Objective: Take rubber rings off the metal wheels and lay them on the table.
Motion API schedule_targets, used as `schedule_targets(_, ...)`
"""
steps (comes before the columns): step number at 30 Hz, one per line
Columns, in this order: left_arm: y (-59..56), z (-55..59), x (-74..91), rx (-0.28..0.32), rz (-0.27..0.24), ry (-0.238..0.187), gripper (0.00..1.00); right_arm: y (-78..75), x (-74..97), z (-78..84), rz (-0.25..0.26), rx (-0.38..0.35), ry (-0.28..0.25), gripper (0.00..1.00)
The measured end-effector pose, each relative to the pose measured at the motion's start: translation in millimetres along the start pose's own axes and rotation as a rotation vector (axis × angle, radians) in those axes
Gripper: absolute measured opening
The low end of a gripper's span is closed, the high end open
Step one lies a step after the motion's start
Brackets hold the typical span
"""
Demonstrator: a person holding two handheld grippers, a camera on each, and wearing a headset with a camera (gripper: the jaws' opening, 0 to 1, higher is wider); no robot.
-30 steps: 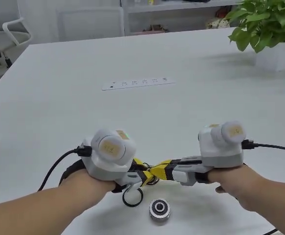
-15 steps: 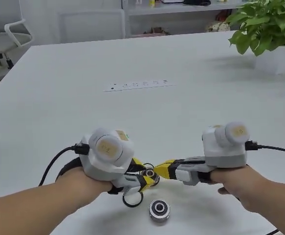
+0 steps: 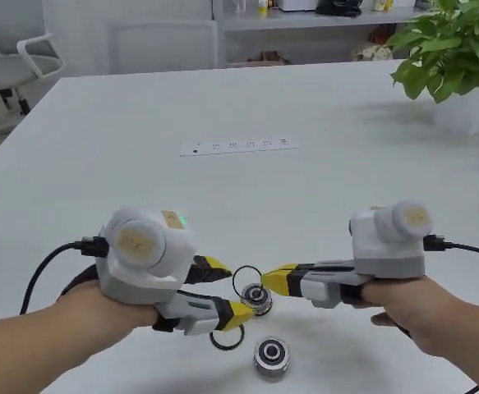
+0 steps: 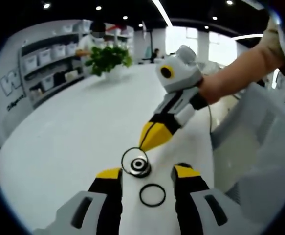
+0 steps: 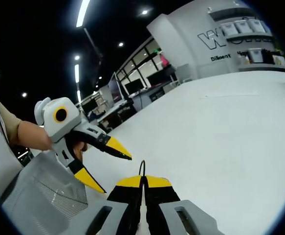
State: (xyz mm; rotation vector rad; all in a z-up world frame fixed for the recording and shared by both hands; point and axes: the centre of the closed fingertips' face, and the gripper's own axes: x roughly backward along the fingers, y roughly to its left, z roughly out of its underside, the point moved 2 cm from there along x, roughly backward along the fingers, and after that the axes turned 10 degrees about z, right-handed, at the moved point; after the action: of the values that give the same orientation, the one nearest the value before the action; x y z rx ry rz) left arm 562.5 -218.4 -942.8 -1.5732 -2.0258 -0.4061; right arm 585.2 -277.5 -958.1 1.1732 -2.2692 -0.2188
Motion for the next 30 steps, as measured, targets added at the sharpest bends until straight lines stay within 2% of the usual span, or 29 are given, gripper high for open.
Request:
schedule_targets(7,-6.2,9.1,19.9,0.037,-0.007,-0.017,0.51,11.7,-1.1,2.8,-0.047,-0.007,0.024,0.00)
schedule_targets(14,-10.0,16.3,35.1,0.064,-0.025,-0.038,0.61,26.3,-9.2,10.3,-0.096,0.011,0.074,0.00)
schedule_targets(20,-12.0,24.6,43.5,0.083,-0.035,-0.036,0.63,32.3,-13.7,18.5,-0.120,0.008,0.106,0.00)
schedule_targets(30,-14.3,25.1,50.1,0.093,-0.045,-0.051,0.64,39.1,-22.2,33.6,-0.150,0.011,0.179,0.00)
